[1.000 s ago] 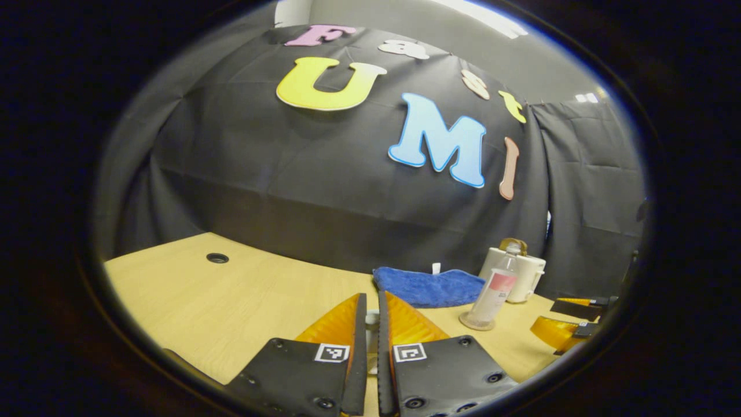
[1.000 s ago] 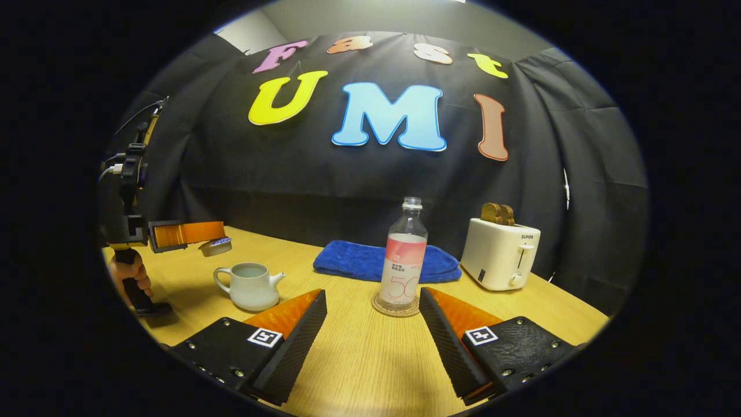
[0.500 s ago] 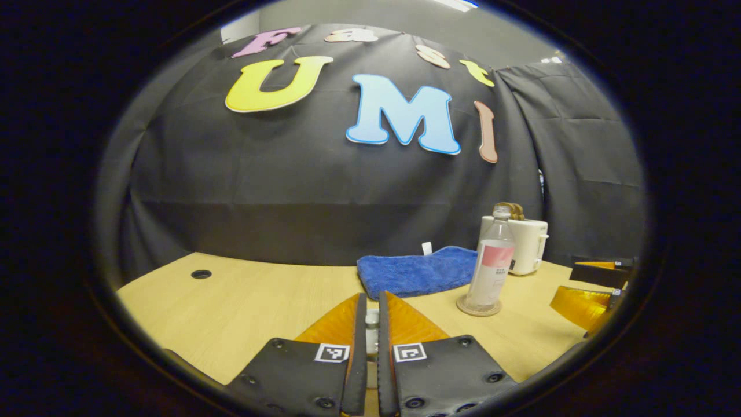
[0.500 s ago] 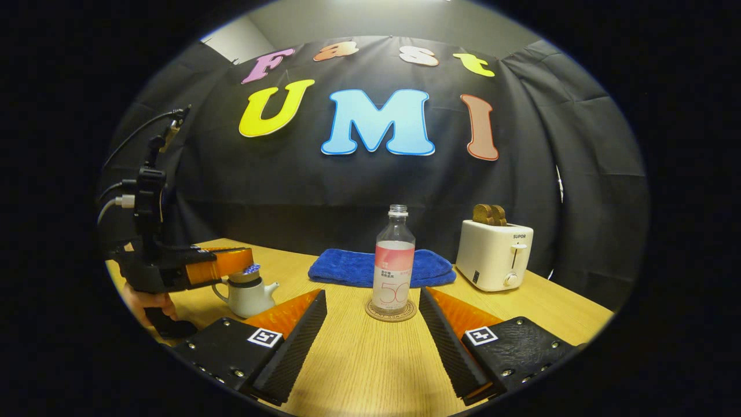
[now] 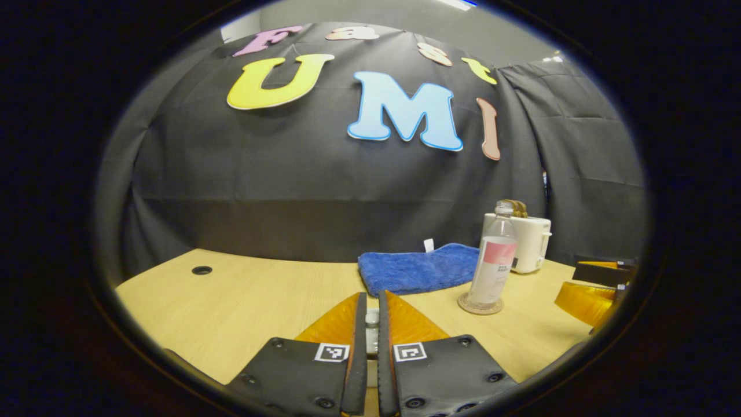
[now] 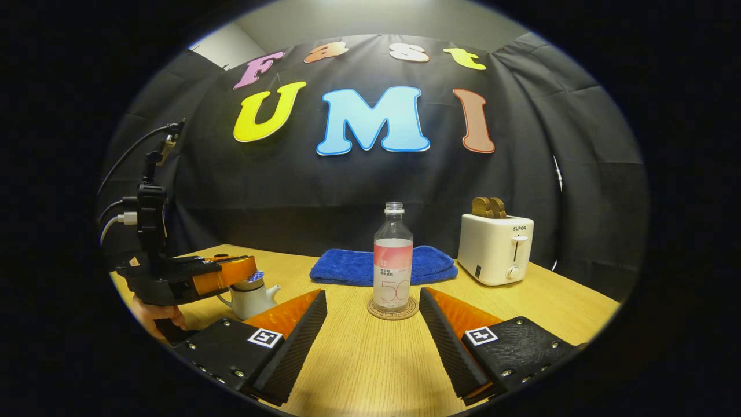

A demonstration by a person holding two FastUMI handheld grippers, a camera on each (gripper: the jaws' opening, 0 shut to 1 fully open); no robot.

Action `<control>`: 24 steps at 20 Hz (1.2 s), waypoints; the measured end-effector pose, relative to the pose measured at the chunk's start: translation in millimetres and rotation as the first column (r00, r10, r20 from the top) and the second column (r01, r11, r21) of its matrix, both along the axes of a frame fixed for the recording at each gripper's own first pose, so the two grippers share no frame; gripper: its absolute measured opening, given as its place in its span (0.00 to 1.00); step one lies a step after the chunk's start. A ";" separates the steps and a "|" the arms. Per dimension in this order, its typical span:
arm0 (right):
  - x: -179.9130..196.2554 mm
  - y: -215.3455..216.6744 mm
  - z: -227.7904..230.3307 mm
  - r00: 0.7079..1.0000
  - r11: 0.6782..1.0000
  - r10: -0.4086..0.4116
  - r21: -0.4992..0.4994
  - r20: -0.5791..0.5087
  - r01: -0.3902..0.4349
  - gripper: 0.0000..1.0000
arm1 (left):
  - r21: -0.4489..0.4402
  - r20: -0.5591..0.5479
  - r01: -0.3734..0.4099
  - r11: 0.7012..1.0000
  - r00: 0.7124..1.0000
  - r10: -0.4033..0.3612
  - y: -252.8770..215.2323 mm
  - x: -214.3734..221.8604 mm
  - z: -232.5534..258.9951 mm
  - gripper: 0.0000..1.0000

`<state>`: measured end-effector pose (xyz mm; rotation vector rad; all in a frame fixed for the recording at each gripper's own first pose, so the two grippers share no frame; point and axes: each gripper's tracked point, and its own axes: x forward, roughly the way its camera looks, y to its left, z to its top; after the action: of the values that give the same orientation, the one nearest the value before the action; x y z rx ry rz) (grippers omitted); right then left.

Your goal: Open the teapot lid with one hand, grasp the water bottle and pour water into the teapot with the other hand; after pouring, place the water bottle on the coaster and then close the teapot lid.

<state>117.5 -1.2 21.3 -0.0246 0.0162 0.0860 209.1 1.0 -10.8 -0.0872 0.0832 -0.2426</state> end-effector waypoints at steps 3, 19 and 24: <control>1.0 2.4 -2.0 1.000 1.000 0.003 -0.008 -0.003 -0.004 0.99 | 0.011 0.000 -0.004 1.000 1.000 0.004 -1.4 0.1 -0.9 0.14; 0.1 6.5 -3.6 1.000 0.999 0.007 -0.049 -0.002 -0.007 0.99 | 0.015 0.006 -0.001 1.000 1.000 0.001 -3.1 -19.7 2.6 0.34; -9.5 1.5 3.3 0.999 0.998 -0.023 -0.059 0.036 0.026 0.99 | 0.031 0.048 -0.018 0.999 0.999 0.016 -2.9 -52.3 11.4 0.42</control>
<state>108.0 0.3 24.6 -0.0856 -0.0162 0.0605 156.7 -1.9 0.6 -0.0503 0.0384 -0.2261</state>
